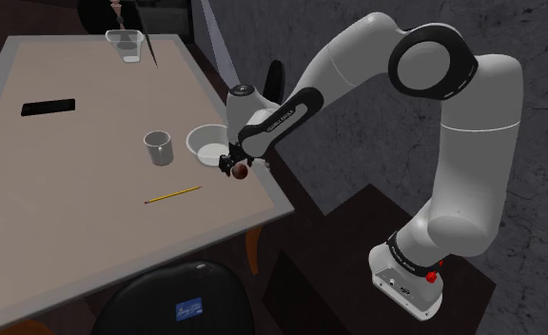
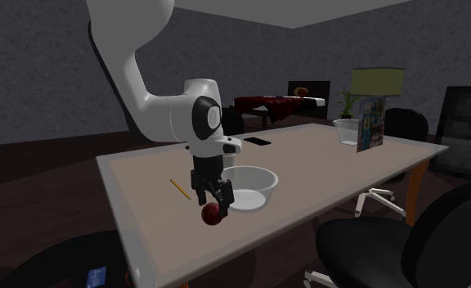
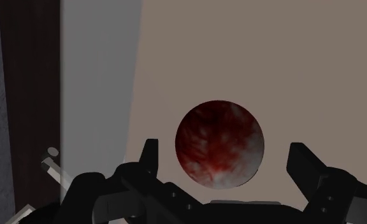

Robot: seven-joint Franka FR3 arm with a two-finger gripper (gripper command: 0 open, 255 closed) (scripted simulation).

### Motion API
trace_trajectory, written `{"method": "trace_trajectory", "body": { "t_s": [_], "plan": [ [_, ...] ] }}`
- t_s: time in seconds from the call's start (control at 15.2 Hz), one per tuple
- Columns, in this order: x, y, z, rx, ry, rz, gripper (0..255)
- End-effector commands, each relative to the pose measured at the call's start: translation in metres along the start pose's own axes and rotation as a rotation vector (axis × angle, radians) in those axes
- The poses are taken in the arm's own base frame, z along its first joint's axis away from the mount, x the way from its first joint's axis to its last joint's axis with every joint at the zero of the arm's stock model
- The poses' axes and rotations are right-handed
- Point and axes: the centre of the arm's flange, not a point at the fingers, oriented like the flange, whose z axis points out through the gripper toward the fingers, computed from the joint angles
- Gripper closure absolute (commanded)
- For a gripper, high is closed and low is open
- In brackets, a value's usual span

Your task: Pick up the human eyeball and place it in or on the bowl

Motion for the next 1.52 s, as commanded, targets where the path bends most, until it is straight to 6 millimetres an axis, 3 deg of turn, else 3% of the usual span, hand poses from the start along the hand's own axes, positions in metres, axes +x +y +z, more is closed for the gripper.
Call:
{"method": "trace_trajectory", "body": {
  "t_s": [0.0, 0.4, 0.46, 1.06, 1.45],
  "plan": [
    [0.001, 0.0, 0.004, 0.0, 0.0, 0.0, 0],
    [0.001, 0.0, 0.004, 0.0, 0.0, 0.0, 0],
    [0.001, 0.0, 0.004, 0.0, 0.0, 0.0, 255],
    [0.001, 0.0, 0.004, 0.0, 0.0, 0.0, 255],
    [0.002, 0.001, -0.028, 0.0, 0.0, 0.0, 255]
  ]
}}
